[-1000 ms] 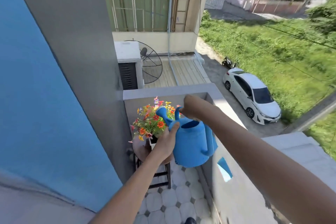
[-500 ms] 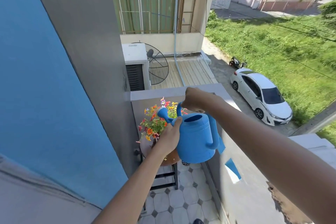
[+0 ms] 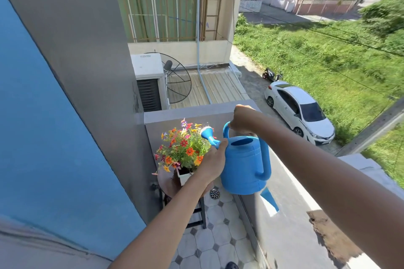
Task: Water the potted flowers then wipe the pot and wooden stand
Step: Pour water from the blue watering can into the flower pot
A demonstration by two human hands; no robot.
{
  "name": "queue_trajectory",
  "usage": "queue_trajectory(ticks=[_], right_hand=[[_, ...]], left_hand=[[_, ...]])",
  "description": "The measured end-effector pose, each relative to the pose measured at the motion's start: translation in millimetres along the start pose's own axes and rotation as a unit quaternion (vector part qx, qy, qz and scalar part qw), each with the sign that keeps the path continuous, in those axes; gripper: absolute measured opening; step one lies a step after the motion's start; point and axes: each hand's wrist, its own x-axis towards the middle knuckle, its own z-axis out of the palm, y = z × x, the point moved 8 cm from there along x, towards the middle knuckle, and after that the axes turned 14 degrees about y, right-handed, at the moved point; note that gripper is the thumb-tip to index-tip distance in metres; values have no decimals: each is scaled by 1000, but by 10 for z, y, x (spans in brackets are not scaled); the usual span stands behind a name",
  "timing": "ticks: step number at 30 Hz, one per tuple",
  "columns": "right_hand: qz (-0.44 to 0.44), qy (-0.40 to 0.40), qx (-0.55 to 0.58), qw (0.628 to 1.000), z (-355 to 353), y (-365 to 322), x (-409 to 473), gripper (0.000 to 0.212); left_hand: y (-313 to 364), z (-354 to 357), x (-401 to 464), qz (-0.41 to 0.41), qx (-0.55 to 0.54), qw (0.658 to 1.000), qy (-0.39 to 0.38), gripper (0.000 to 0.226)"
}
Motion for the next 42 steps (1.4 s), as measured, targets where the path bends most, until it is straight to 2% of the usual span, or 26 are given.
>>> queue_trajectory(ticks=[4,11,20,24,34,42], right_hand=[[14,-4,8,1000,-48,94,14,21],[-11,-6,-3,1000,-83,-29,100,23],[-38,-36,14,999,16,-424,294,20],[-36,-40,29,998,67,-516,363,21],[-35,-44,18,998,84,-550,455,19],[-48,-46,31,997,45,-565,352,22]], left_hand=[[38,105,22,-3,-12,1000,6,78],[-10,124,133,-18,-45,999,25,88],[-18,-254,241,-18,-62,997,51,67],[-18,-340,301,-15,-65,997,49,81],[33,-353,356,-4,-44,997,67,68],[-66,-389,288,-20,-51,996,67,81]])
